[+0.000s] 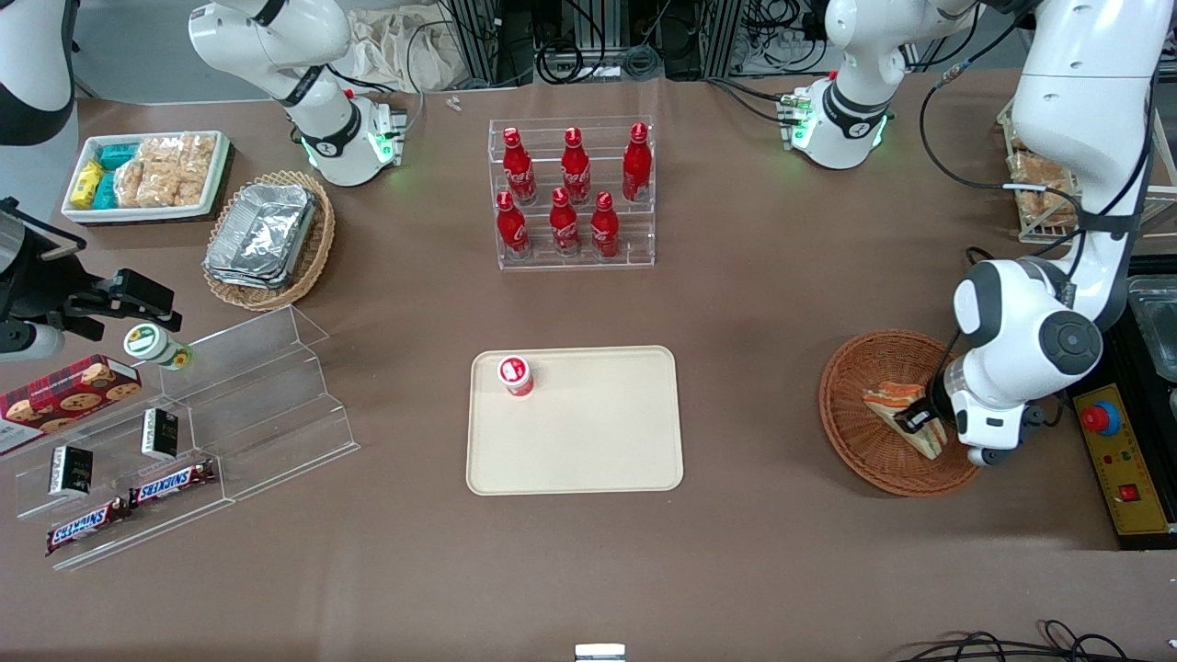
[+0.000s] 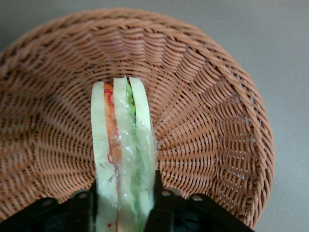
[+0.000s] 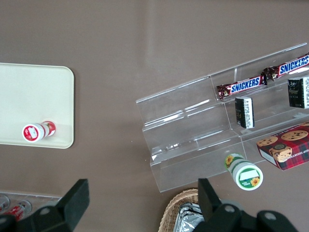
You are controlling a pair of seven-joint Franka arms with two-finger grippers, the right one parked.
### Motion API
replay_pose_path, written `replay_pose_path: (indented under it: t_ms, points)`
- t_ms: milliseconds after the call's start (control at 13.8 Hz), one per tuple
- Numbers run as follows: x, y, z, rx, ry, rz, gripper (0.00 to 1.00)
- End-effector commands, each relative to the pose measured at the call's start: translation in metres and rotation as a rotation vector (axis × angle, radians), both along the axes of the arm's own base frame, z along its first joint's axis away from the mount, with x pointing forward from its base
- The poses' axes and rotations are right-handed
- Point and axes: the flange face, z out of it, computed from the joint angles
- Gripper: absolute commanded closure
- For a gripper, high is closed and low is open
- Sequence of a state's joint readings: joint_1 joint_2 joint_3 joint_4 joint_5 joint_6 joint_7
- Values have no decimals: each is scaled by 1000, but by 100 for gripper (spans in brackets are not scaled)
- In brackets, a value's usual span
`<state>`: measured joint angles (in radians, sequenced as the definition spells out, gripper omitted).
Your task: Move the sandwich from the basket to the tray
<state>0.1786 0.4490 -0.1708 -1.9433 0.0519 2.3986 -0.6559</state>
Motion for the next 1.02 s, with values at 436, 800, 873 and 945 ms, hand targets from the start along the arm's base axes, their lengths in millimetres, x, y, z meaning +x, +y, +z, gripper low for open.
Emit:
replay_pose_path:
  t_ms: [436,800,873,945]
  points:
    - [4,-18,228,48,171,24,100]
    - [-12,-72,315,-41,164,-74,100]
    - [-15,-87,321,-45,155,-104,100]
    - [-19,-103,324,-50,149,-171,100]
